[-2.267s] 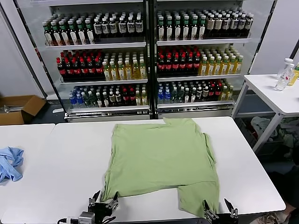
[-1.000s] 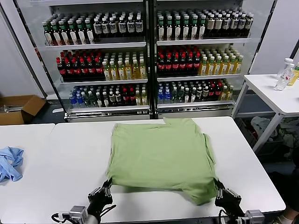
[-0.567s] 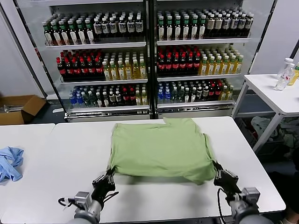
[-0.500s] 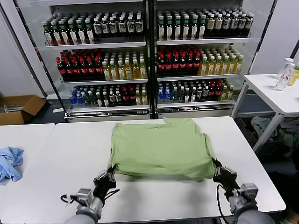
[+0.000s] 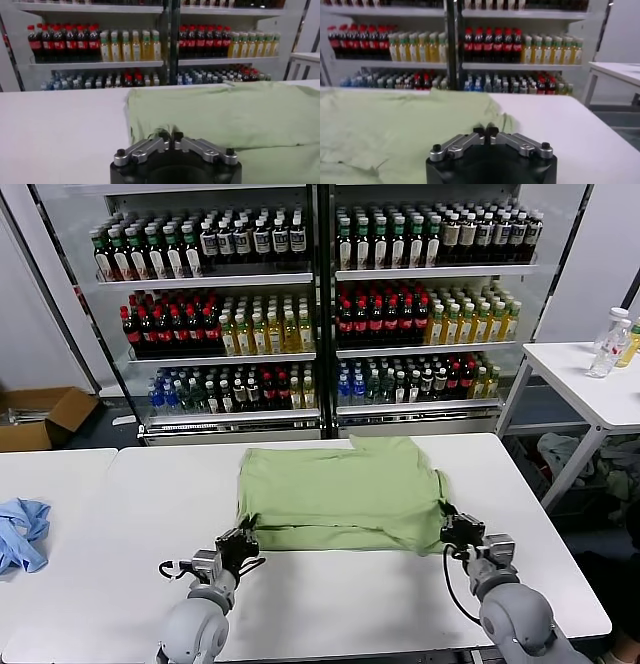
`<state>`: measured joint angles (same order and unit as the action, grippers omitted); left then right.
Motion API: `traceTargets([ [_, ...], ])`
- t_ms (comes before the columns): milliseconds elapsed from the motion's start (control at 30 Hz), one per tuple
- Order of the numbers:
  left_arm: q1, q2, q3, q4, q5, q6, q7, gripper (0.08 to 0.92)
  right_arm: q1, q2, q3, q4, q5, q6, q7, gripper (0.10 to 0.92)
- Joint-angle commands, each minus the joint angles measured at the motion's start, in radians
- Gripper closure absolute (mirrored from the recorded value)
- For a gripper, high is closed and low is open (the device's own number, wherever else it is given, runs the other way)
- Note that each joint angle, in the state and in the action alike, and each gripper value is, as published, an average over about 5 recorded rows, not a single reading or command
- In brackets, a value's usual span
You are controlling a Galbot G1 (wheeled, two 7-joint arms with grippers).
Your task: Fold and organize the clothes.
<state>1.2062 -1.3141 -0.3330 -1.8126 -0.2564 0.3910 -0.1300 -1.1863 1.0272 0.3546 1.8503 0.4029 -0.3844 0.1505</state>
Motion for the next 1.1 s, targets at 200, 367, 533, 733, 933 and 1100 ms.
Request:
traceTargets([
  [200, 0.103, 0.012, -0.033, -0.038, 0.054, -0.007, -0.026, 0.554, -0.116, 0.029, 0.12, 0.032, -0.077, -0.061, -0.012, 0.414],
  [367, 0.097, 0.013, -0.035, -0.01, 0.039, 0.02, -0.035, 0.407, -0.134, 0.063, 0.129, -0.001, -0.058, -0.094, -0.004, 0.278],
  [533, 0.067, 0.009, -0.026, 0.011, 0.014, 0.049, -0.028, 0.271, -0.098, 0.086, 0.095, -0.038, -0.023, -0.137, 0.003, 0.249],
  [733, 0.058, 0.004, -0.014, 0.014, -0.029, 0.065, -0.011, 0.327, -0.064, 0.095, 0.069, -0.064, 0.064, -0.139, 0.002, 0.401],
  [933, 0.064, 0.007, -0.021, 0.001, -0.076, 0.056, 0.004, 0.492, -0.063, 0.083, 0.068, -0.07, 0.091, -0.115, -0.014, 0.574],
  [1100, 0.082, 0.023, -0.019, -0.016, -0.111, 0.041, 0.027, 0.631, -0.095, 0.075, 0.078, -0.049, 0.115, -0.105, -0.03, 0.721],
])
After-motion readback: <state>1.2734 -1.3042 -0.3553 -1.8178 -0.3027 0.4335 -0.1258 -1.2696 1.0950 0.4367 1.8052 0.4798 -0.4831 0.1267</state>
